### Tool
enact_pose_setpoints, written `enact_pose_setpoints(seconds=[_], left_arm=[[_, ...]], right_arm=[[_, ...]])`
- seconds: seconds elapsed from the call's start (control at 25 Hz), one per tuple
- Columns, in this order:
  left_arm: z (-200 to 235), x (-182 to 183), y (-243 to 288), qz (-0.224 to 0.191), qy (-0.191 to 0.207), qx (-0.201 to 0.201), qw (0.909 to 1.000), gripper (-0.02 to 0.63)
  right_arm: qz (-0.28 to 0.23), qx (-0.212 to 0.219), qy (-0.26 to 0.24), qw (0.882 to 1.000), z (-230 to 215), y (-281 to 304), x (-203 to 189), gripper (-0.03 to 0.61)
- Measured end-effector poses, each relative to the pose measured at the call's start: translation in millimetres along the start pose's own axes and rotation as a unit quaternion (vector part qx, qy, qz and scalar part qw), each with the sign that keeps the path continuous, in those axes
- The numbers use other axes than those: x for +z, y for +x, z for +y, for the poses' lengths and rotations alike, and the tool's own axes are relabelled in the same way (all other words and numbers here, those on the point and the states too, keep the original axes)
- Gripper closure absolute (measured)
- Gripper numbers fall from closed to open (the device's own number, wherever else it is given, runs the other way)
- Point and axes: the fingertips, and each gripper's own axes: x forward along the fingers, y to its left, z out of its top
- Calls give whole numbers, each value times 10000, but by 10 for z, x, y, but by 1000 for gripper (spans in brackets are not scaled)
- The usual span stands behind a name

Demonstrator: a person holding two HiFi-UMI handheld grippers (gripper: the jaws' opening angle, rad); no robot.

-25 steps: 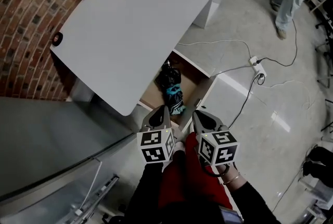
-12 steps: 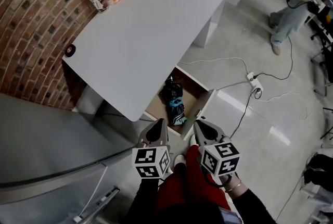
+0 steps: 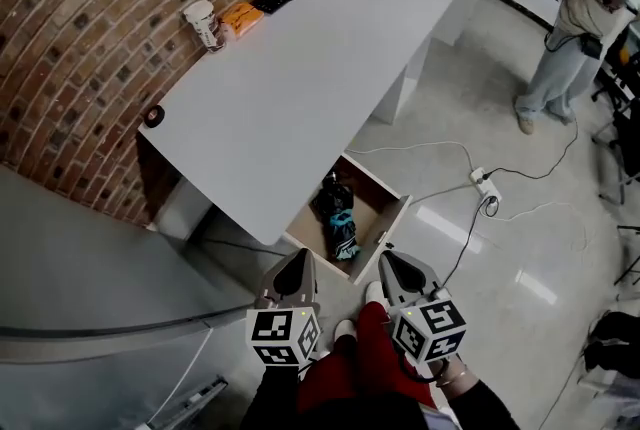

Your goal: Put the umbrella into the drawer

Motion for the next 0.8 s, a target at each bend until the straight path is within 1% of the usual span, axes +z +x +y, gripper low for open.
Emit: enact_pose_setpoints(seconds=[0.4,0.56,0.8], left_arm=[[-6,373,-388,-557,181,-75,9983,611],[-1,525,-545,-751,356,-105,9965,611],[-33,721,-764,-1057,400,-151,9935,611]], right_arm=[[-696,50,-238,9973,215,-309,451,572],[-980,6,-371,9945,279,-440,587,572],[-1367,-34,-527,9892,331,-650,794,572]])
